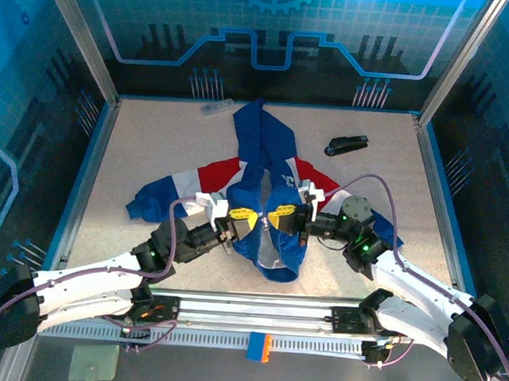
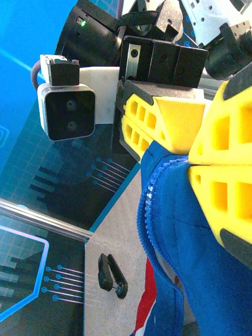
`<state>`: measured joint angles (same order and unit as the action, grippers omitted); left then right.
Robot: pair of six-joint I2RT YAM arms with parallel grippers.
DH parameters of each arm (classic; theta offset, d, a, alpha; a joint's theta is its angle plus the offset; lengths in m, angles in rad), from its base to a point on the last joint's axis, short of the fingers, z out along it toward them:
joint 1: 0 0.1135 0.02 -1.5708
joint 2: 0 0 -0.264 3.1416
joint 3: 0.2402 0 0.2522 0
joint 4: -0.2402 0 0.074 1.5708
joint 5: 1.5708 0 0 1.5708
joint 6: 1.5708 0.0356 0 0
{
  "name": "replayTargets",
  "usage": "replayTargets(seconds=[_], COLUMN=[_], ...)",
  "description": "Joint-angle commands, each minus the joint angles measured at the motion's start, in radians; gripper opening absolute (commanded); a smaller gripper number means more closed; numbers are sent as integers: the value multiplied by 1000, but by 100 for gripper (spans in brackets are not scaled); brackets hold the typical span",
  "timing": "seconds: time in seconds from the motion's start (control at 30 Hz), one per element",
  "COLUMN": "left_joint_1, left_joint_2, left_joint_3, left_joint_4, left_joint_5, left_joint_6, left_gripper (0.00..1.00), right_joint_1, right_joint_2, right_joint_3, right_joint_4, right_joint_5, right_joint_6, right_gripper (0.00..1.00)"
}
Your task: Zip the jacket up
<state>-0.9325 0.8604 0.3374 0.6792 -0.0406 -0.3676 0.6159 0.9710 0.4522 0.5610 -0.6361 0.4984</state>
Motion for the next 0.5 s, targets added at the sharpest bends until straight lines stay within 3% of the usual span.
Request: replayTargets(seconds=[0.0,0.47], left_joint_1=[-4,-3], left_joint_2=[1,-8], left_joint_3=[-9,-22], left_joint_4=[46,52], left_joint_5=[5,-1], left_joint_6=[-13,-19], left_gripper=[0,0], right_joint_1=[1,1], right_joint_2=[0,5], right_joint_3=[-1,2], right_joint_4=[60,60], right_joint_5=[9,30], right_joint_6=[4,7], right_gripper=[4,4])
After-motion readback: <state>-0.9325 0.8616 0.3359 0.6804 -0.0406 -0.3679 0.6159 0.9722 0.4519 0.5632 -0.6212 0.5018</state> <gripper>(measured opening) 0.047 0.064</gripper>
